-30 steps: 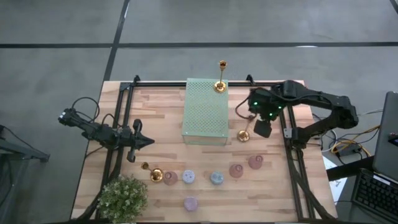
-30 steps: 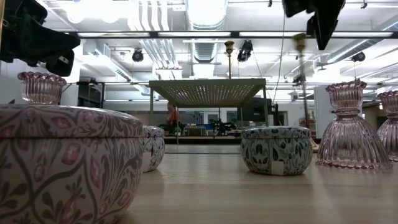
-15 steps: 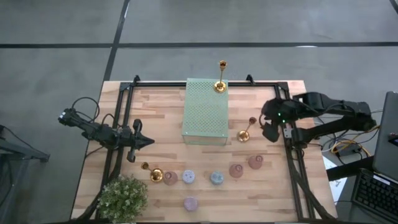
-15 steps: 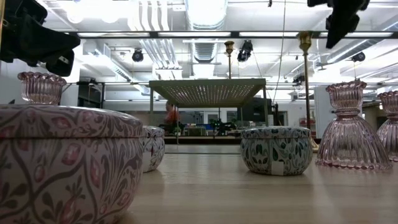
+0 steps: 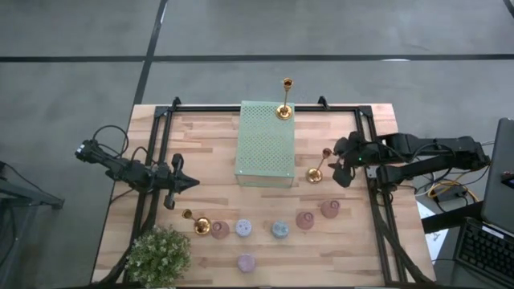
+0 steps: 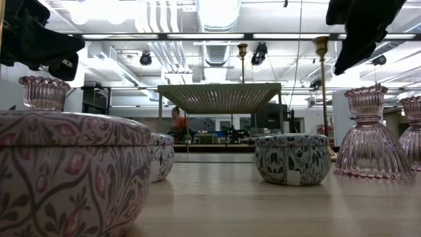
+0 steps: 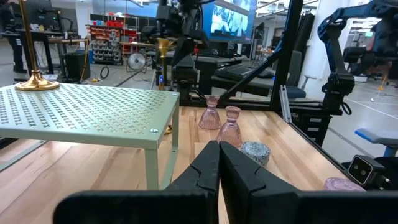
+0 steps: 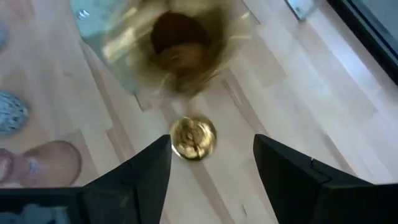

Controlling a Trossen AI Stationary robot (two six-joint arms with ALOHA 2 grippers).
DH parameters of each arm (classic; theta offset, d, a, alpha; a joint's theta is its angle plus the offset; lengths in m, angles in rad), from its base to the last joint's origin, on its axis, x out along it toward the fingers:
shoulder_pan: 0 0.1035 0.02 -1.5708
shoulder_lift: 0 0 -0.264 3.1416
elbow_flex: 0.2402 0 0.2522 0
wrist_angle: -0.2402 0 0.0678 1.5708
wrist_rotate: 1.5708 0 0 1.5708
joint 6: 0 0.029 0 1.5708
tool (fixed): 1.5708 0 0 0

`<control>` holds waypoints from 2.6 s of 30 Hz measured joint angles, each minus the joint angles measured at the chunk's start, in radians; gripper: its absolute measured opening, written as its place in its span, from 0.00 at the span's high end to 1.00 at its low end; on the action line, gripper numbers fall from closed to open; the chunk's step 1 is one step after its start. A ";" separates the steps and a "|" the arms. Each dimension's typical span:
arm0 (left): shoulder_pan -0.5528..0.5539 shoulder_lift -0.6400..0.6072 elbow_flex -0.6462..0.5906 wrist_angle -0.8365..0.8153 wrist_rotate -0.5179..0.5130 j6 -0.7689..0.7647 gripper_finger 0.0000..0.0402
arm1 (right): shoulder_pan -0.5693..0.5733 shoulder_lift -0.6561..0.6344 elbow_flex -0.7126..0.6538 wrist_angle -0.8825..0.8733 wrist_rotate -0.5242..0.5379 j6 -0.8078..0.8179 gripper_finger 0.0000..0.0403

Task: Pick & Place candle stick holders
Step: Put the right gold candle holder on the shelf aligned with other gold candle holder

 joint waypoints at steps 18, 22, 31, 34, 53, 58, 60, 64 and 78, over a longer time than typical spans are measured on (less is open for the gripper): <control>0.000 0.000 0.000 0.000 0.000 0.000 0.97 | 0.000 -0.018 -0.071 0.253 0.004 -0.109 0.58; 0.000 0.000 0.000 0.000 0.000 0.000 0.97 | 0.000 -0.017 -0.071 0.250 0.004 -0.122 0.70; 0.000 0.000 0.000 0.000 0.000 0.000 0.97 | 0.000 -0.018 -0.070 0.299 0.003 -0.161 0.93; 0.000 0.000 0.000 0.000 0.000 0.000 0.97 | 0.000 -0.018 -0.069 0.331 0.003 -0.172 0.93; 0.000 0.000 0.000 0.000 0.000 0.000 0.97 | -0.001 0.072 0.236 0.370 0.003 -0.261 0.92; 0.000 0.000 0.000 0.000 0.000 0.000 0.97 | -0.001 0.204 0.360 0.324 0.002 -0.288 0.92; 0.000 0.000 0.000 0.000 0.000 0.000 0.97 | -0.002 0.251 0.420 0.290 0.003 -0.294 0.92; 0.000 0.000 0.000 0.000 0.000 0.000 0.97 | -0.013 0.336 0.522 0.253 0.028 -0.345 0.92; 0.000 0.000 0.000 0.000 0.000 0.000 0.97 | -0.172 0.488 0.660 0.239 -0.009 -0.438 0.92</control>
